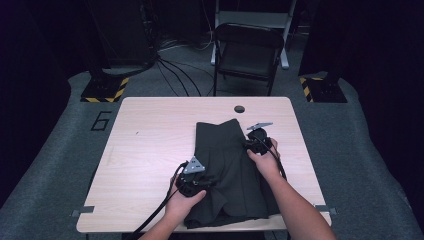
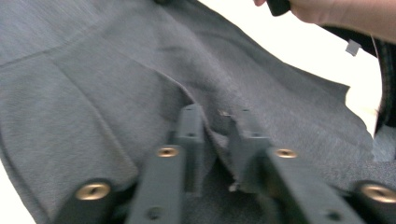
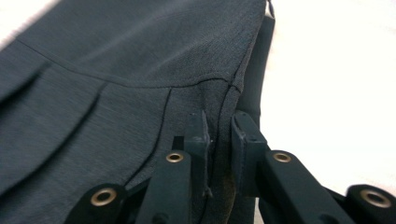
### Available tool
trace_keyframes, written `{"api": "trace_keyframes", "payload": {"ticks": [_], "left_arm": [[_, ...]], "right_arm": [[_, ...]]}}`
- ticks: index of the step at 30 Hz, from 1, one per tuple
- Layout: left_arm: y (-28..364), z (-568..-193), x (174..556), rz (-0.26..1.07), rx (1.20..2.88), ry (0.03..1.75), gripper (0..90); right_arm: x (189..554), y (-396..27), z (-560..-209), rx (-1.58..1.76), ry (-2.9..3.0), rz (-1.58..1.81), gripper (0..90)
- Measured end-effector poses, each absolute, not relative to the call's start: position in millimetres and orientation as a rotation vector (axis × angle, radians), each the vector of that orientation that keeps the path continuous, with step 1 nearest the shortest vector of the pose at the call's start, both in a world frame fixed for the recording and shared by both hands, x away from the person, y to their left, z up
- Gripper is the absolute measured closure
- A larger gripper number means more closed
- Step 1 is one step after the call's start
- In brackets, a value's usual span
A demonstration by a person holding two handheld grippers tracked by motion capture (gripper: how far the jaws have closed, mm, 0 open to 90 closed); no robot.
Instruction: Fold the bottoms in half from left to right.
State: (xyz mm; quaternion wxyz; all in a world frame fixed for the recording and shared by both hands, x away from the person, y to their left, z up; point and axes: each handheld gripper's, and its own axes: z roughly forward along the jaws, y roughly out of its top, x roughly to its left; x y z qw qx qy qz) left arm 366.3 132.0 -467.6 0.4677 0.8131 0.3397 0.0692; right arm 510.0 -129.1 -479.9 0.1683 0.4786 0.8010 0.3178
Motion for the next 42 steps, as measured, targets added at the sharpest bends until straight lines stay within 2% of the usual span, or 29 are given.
{"api": "trace_keyframes", "payload": {"ticks": [2,4,5,7,13,21,29,34,42], "left_arm": [[137,-465,364,0.172,1.983,0.841,57.8],[144,-463,363,0.184,1.984,0.84,55.9],[152,-461,360,0.202,1.987,0.854,53.3],[163,-459,359,0.218,2.001,0.854,52.0],[192,-457,355,0.258,1.99,0.898,50.1],[209,-468,357,0.246,2.041,0.904,48.8],[208,-476,363,0.242,2.046,0.889,47.8],[209,-476,370,0.247,2.031,0.88,47.4],[212,-476,382,0.251,1.995,0.909,47.0]], "right_arm": [[513,-131,-495,1.401,2.308,0.855,73.1],[513,-131,-498,1.405,2.302,0.856,72.3],[512,-131,-498,1.408,2.294,0.866,68.8],[511,-131,-496,1.414,2.267,0.873,62.1],[501,-141,-484,1.407,2.233,0.943,56.4],[465,-157,-473,1.365,2.203,1.001,55.9],[419,-161,-470,1.271,2.231,0.947,56.8],[384,-174,-476,1.3,2.238,0.962,58.4],[359,-187,-491,1.357,2.238,0.932,59.2]]}}
